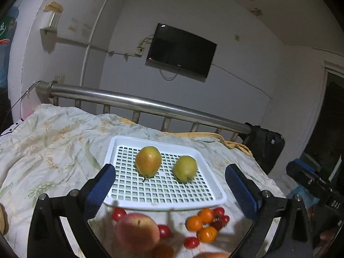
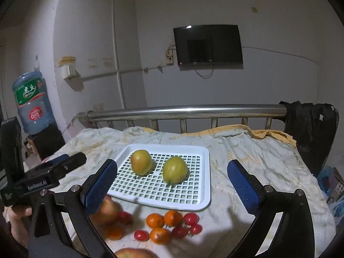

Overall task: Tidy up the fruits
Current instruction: 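Open both grippers to release the pears onto the tray, then grasp a red apple with the left gripper while the right gripper grasps the other apple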

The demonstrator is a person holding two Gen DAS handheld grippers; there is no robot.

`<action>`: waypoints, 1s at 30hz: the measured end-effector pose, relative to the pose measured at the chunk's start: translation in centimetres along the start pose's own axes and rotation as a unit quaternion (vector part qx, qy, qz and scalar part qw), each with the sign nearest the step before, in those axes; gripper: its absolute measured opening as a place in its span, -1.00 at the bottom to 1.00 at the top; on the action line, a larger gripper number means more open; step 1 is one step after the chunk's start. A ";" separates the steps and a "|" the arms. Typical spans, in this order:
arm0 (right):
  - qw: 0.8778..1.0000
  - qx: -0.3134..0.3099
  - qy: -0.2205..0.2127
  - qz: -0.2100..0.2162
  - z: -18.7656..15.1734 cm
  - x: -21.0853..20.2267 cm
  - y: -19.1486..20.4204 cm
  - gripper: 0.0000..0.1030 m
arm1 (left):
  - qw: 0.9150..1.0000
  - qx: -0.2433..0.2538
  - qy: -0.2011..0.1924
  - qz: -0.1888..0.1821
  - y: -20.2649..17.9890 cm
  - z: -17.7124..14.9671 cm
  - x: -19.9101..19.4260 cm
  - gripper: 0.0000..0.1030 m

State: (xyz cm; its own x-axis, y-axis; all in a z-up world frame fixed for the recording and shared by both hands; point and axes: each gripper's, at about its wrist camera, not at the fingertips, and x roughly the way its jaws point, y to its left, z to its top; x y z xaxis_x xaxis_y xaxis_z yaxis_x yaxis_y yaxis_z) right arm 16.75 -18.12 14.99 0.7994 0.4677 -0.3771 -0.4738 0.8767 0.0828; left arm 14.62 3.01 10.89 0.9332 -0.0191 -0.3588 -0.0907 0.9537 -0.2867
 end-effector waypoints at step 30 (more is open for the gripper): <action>0.998 -0.039 0.041 0.013 -9.6 -4.8 3.8 1.00 | 0.996 0.047 0.078 0.024 1.8 -7.4 -2.4 0.99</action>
State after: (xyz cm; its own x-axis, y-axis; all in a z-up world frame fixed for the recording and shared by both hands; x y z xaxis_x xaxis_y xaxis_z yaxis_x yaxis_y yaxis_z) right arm 7.56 -18.15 8.25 0.7552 0.4772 -0.4494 -0.5242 0.8513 0.0232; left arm 9.64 2.51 4.65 0.8622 -0.0133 -0.5063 -0.0929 0.9785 -0.1839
